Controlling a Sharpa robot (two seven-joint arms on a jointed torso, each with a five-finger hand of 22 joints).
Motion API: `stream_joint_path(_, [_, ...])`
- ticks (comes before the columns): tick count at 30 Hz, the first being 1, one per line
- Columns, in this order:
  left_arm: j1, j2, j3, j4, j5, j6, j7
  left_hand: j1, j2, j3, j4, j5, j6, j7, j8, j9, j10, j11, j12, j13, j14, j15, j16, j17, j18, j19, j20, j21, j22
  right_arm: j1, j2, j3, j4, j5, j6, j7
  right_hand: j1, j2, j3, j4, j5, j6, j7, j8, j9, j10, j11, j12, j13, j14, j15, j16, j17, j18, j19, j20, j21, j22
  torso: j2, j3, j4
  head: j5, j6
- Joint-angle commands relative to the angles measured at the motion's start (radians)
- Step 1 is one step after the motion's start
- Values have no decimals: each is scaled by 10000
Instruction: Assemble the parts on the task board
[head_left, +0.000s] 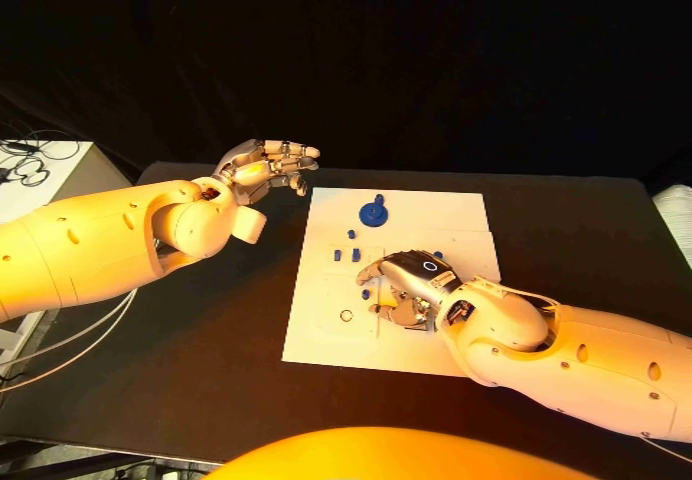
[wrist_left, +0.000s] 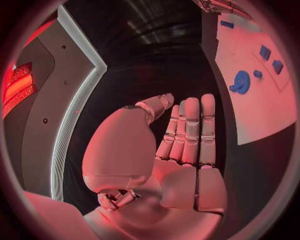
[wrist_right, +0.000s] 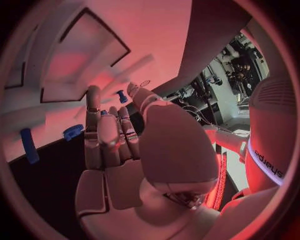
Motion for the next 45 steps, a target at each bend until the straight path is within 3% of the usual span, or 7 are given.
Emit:
stream_joint_path(1, [4, 6, 9, 6, -23, 197, 17, 20, -37, -27, -11, 7, -66, -22, 50, -15, -81, 12, 38, -9, -17, 53, 23, 8, 68, 77, -1, -17, 3, 76, -194, 27, 215, 184, -481, 71, 212, 6, -184, 241, 86, 28, 23, -55, -23, -130, -7, 301, 33, -38, -33, 89, -33, 20, 103, 46, -71, -26, -8, -4, 3, -46, 48])
stream_joint_path(7, [3, 12, 9, -6, -23, 221, 6, 20, -37, -27, -11, 7, -66, -22, 50, -15, -81, 12, 38, -9, -17, 53, 23, 8, 68, 77, -1, -17, 3, 327, -728, 121, 656, 783, -623, 142, 375, 12, 99, 460, 133, 287, 165, -33, -52, 282, -197, 1078, 138, 414, -207, 593, 530, 5, 465, -85, 216, 119, -3, -10, 6, -149, 159])
stream_joint_path(10, [3, 12, 9, -12, -23, 227, 5, 20, -37, -27, -11, 7, -66, -22, 50, -15, -81, 12, 38, -9, -17, 53, 23, 8, 68, 77, -1, -17, 3, 576, -1092, 206, 858, 1176, -278, 110, 178, -116, 729, 522, 176, 424, 165, -75, -114, 1000, -347, 1479, 67, 1270, -343, 1542, 2089, -357, 1651, -248, 2800, 1297, -11, -5, -2, -230, 235])
stream_joint_path(12, [3, 13, 8, -18, -23, 232, 5, 14, -39, -31, -8, 2, -68, -22, 58, -15, -93, 14, 41, -11, -30, 57, 19, 7, 67, 84, 1, -16, 3, 810, -1349, 257, 912, 1376, 120, 21, 72, -182, 942, 539, 164, 421, 131, -105, -132, 1168, -369, 1483, 9, 1420, -379, 1741, 2463, -442, 1874, -284, 3354, 1557, -20, -3, -17, -269, 276])
stream_joint_path(22, [1, 66, 7, -48, -24, 268, 5, 7, -39, -35, -4, -1, -66, -21, 66, -14, -99, 16, 46, -12, -38, 59, 17, 6, 66, 88, 3, -16, 3, 1672, -2144, 371, 234, 1813, 1294, -254, -293, -476, 666, 583, 118, 323, 87, -181, -153, 823, -362, 1251, -166, 1573, -370, 2003, 2946, -558, 2134, -283, 4030, 1903, -29, -7, -21, -563, 505])
stream_joint_path(33, [-2, 97, 6, -80, -24, 274, -4, 7, -39, -35, -4, -2, -66, -21, 66, -14, -99, 16, 47, -12, -38, 59, 17, 6, 66, 88, 3, -16, 3, 1742, -1964, 357, -334, 1321, 2248, -437, 662, 13, -2292, 1462, 258, -145, -137, -368, -139, 220, -258, 1279, -195, 1516, -280, 1908, 2772, -480, 2037, -203, 3359, 1683, -4, 3, 4, -615, 537])
stream_joint_path(45, [-2, 74, 6, -74, -24, 226, -28, -5, -32, -38, 6, -4, -66, -21, 78, -13, -107, 17, 56, -13, -50, 62, 14, 6, 66, 93, 7, -19, 1, 1655, -1713, 302, -475, 1171, 2803, -456, 1127, 262, -2107, 1825, 213, 343, -59, -92, -17, 954, -448, 1656, -142, 1537, -432, 1923, 2818, -555, 2275, -320, 3896, 1946, -7, -8, -20, -609, 453])
